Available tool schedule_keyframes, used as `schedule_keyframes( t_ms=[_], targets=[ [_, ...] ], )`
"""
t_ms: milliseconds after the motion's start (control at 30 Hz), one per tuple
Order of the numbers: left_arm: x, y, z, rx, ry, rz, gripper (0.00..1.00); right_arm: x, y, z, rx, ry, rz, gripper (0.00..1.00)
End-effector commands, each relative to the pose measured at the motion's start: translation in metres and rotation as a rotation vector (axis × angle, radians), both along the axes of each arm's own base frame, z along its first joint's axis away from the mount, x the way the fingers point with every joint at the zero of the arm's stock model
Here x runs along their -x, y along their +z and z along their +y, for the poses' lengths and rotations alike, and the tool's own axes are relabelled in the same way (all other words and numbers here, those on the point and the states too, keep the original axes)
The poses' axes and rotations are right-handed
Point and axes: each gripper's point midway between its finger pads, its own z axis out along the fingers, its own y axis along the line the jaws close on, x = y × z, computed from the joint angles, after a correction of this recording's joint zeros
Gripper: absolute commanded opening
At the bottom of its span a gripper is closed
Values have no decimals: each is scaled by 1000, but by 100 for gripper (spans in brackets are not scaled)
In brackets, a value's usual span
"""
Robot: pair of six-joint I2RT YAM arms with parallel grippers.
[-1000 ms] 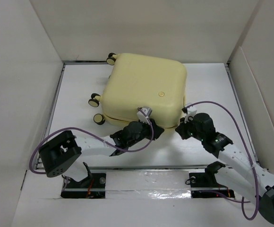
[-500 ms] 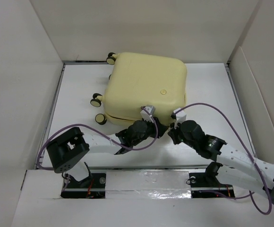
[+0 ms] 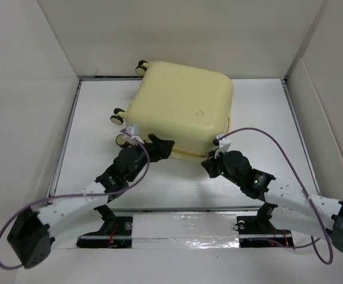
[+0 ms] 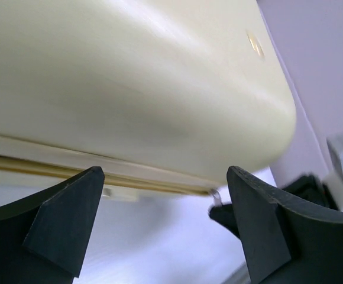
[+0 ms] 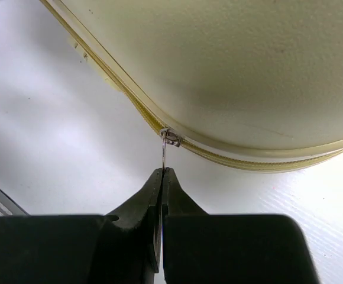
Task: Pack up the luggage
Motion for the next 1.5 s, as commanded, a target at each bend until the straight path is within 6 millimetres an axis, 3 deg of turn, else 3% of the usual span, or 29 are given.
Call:
schedule_keyframes(
  t_ms=[0, 100, 233, 333, 367, 433, 567, 767, 1000, 1033, 1300, 1333, 1367, 1467],
  targets=[
    [-10, -16, 76, -25, 262, 99, 85, -10, 49, 21, -177, 51, -113, 0],
    [-20, -9, 145, 23, 507, 99, 91, -9, 47, 21, -170, 67, -114, 0],
    [-32, 20, 188, 142, 650, 21, 93, -10, 42, 19, -154, 85, -111, 0],
    [-52, 36, 206, 191, 734, -11, 92, -7, 38, 20, -148, 124, -97, 0],
    [-64, 28, 208, 174, 749, 18, 93, -4, 39, 21, -149, 140, -98, 0],
    [-81, 42, 215, 199, 765, 3, 93, -2, 37, 21, -141, 148, -95, 0],
    [-123, 25, 236, 238, 735, 90, 92, -1, 36, 20, -144, 164, -95, 0],
    [-147, 9, 234, 259, 693, 112, 92, 2, 32, 27, -144, 203, -79, 0],
    [-162, 24, 212, 281, 589, 60, 93, 6, 26, 32, -139, 237, -60, 0],
    [-162, 28, 203, 283, 565, 54, 93, 6, 26, 32, -141, 236, -60, 0],
    [-159, 48, 189, 272, 534, -19, 91, 8, 22, 29, -135, 231, -53, 0],
    [-153, 40, 185, 267, 526, -14, 90, 8, 22, 28, -135, 232, -52, 0],
    [-147, 50, 190, 278, 547, -51, 89, 8, 22, 28, -135, 230, -51, 0],
    [-136, 54, 196, 286, 579, -86, 90, 8, 23, 29, -138, 233, -53, 0]
  ],
)
